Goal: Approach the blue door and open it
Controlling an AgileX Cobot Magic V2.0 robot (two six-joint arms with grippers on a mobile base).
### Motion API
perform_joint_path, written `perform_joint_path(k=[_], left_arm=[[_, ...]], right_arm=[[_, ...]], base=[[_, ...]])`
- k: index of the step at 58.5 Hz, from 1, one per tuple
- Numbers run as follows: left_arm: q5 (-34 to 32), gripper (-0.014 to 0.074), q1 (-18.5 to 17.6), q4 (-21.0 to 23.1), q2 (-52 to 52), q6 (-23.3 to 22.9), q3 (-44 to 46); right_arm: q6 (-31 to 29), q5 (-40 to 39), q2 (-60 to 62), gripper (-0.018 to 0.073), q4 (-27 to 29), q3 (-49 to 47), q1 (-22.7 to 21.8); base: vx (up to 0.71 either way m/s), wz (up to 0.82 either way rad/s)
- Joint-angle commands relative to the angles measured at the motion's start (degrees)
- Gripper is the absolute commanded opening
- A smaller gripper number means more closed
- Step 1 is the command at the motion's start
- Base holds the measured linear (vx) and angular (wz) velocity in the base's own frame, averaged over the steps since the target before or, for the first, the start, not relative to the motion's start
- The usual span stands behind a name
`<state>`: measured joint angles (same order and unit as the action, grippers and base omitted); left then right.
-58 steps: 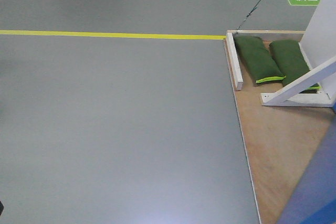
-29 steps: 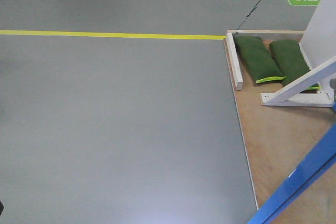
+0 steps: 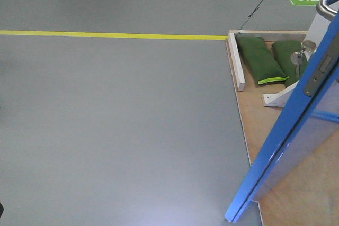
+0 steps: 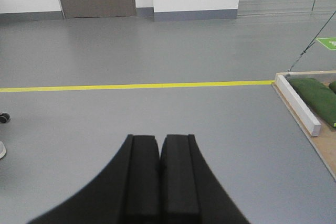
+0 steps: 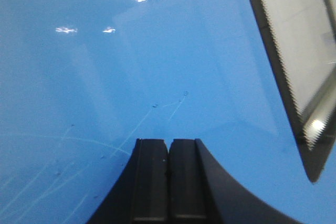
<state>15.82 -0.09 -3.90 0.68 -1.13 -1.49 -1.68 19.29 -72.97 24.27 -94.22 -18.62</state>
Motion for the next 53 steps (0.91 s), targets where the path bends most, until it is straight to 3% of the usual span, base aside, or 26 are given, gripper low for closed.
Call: perform_joint_path(k=[1,21,45,53], left_arm=[[-4.9,0.0073,-0.4,0.2,0.7,-0.4,1.5],[-4.9,0.0073,-0.4,0.2,0.7,-0.4,1.5],[-4.9,0.0073,-0.4,0.2,0.7,-0.4,1.5],[-4.9,0.0073,-0.4,0.2,0.7,-0.4,1.5]], right_arm=[[-0.6,-0.8,-0.2,0.0012,2.1,-1.5,3.1],[-0.6,-1.0,-2.9,0.0012,7.1,-1.5,10.7],[-0.6,-4.3,-8.0,0.0012,7.6,-1.5,14.6],[-0.6,-4.8,-9.0,0.0012,10.3,-1.5,16.0]], base=[[0.0,0.0],[0.0,0.0],[0.0,0.0],[0.0,0.0]])
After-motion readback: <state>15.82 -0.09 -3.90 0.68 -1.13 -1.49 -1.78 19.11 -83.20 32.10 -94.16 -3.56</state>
